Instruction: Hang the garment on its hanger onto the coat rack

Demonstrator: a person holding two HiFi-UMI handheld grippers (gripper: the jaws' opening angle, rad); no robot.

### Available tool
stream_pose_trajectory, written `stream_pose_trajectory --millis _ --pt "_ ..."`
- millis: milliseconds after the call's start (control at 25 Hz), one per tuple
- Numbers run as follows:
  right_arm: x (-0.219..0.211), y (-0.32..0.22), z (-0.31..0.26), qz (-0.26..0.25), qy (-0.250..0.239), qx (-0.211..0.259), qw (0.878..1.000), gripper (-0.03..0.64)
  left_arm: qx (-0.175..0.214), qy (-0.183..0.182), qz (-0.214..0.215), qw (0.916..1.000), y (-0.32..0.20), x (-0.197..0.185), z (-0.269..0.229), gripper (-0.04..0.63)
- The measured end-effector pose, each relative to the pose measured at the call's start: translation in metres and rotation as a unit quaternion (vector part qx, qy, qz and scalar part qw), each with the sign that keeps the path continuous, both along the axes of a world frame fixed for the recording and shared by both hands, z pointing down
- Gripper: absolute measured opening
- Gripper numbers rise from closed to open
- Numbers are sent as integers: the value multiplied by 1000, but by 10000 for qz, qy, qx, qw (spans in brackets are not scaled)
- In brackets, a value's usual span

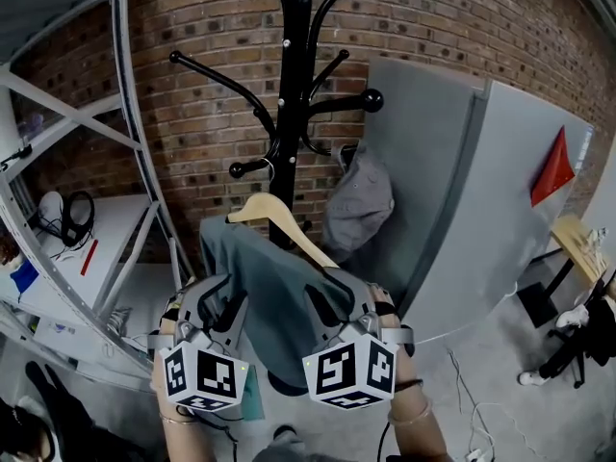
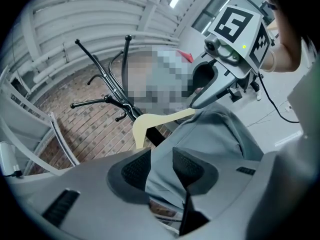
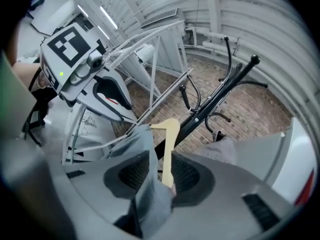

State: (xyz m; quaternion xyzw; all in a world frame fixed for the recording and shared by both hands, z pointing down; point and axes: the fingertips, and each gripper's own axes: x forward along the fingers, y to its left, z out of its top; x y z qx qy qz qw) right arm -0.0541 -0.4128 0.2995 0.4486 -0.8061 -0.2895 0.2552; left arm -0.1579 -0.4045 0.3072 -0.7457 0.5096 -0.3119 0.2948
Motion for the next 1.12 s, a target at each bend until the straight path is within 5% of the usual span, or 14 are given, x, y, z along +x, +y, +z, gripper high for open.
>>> stream_pose_trajectory --millis 480,880,1120 --pt "26 44 19 23 -84 -194 9998 64 0 247 -363 9990 55 9 10 13" --pt "37 66 33 -82 -261 -540 9982 37 247 727 -961 9924 83 3 16 3" --pt "41 72 40 -71 -161 -643 9978 23 -42 878 -1082 9902 88 5 28 3"
